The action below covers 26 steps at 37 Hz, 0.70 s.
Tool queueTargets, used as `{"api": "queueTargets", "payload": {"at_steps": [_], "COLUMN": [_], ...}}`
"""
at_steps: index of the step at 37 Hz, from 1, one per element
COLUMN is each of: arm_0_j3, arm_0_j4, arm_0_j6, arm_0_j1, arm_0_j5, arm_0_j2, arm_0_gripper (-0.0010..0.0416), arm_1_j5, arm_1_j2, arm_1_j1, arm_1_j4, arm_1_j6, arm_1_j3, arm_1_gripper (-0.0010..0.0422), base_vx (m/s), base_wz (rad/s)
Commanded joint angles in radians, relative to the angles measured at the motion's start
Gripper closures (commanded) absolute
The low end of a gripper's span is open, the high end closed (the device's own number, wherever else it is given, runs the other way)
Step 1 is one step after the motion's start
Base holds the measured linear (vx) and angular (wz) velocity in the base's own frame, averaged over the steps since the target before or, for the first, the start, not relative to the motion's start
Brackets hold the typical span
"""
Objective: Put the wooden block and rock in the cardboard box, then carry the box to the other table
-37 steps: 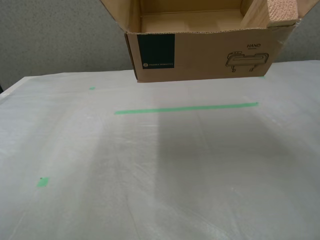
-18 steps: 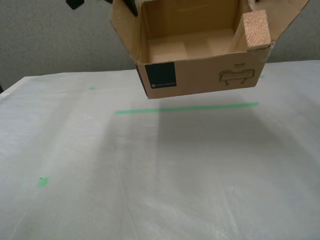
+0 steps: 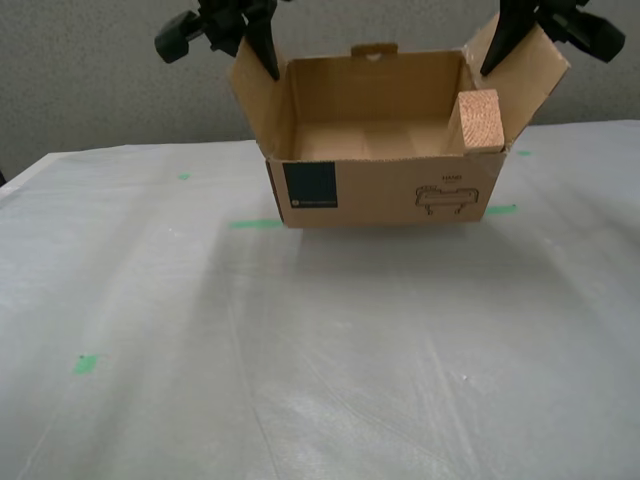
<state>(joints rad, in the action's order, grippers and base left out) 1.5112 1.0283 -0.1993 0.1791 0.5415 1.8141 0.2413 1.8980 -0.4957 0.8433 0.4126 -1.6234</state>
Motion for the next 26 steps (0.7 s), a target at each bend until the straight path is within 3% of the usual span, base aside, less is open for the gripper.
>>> {"api": "queueTargets", "payload": {"at_steps": [1,13,19,26], "arm_0_j3": [0.039,0.204,0.231,0.231], "arm_0_j4": [0.001,0.072,0.079,0.077], "arm_0_j6": [-0.003,-0.003,-0.004,-0.004], "arm_0_j1": [-0.003,-0.010,-0.010,-0.010], "arm_0_j5": [0.007,0.003,0.003,0.003], "arm_0_j2": [0.041,0.193,0.225,0.225], "arm_0_gripper": [0.0406,0.0406,0.0406,0.0406], "arm_1_j5": [0.008,0.001,-0.002,-0.051], "arm_1_j2": [0.029,0.045,0.045,0.045], "arm_1_j1": [0.003,0.013,0.015,0.017], "arm_1_j4": [-0.001,-0.033,-0.043,-0.056], "arm_1_j6": [-0.005,-0.006,-0.005,0.000], "arm_1_j3": [0.000,0.003,0.003,0.003], "arm_1_gripper": [0.0413,0.0413,0.0412,0.0412], "base_vx": [0.000,-0.023,-0.046,-0.048], "base_wz": [0.000,0.001,-0.002,0.003]}}
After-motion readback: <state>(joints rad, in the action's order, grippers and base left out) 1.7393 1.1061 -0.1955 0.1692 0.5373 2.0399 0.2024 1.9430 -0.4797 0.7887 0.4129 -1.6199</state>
